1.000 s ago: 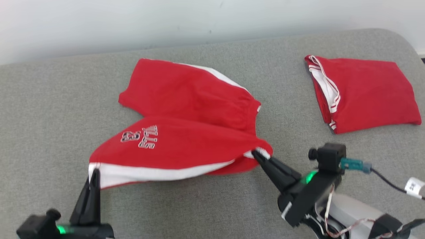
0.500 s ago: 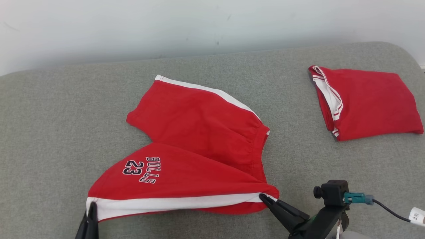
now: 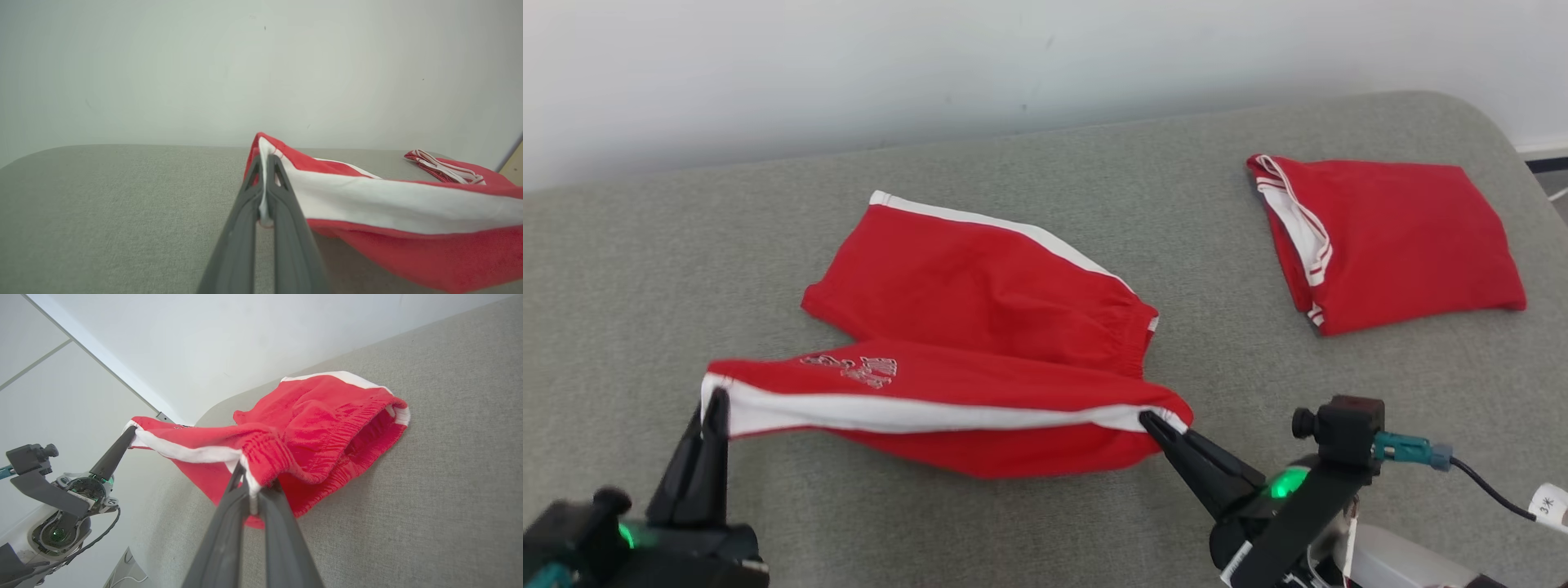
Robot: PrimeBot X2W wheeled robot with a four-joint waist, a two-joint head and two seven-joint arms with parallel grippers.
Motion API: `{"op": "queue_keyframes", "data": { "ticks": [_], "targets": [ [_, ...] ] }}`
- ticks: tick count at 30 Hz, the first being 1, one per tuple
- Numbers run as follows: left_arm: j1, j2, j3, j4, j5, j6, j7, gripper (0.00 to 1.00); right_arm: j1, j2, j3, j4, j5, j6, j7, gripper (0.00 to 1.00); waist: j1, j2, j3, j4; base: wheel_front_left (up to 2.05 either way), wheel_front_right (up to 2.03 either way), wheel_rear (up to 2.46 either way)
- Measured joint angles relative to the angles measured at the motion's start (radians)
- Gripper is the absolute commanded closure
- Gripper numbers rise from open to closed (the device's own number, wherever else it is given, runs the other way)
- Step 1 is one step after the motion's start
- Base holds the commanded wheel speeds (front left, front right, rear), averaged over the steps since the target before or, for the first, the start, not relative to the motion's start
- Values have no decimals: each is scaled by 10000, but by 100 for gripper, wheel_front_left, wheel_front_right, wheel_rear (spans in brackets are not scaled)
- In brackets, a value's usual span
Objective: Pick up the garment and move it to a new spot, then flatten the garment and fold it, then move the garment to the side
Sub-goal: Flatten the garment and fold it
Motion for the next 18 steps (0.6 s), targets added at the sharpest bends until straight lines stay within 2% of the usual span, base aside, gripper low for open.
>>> {"op": "queue_keyframes", "data": {
  "ticks": [9, 15, 18],
  "targets": [
    [-2175, 1338, -251, 688, -17, -337, 1127, 100, -1079, 681, -311, 623, -63, 0, 61, 100, 1, 0, 404, -686, 0, 0, 0],
    [-3668, 2159, -623, 1682, -228, -437, 1582, 100, -2011, 1584, -487, 1524, -46, 0, 127, 100, 2, 1, 1063, -1098, 0, 0, 0],
    [-4460, 2395, -945, 2284, -263, -495, 1728, 100, -2516, 2023, -594, 2130, -88, 0, 98, 100, 2, 1, 1433, -1294, 0, 0, 0]
  ]
}}
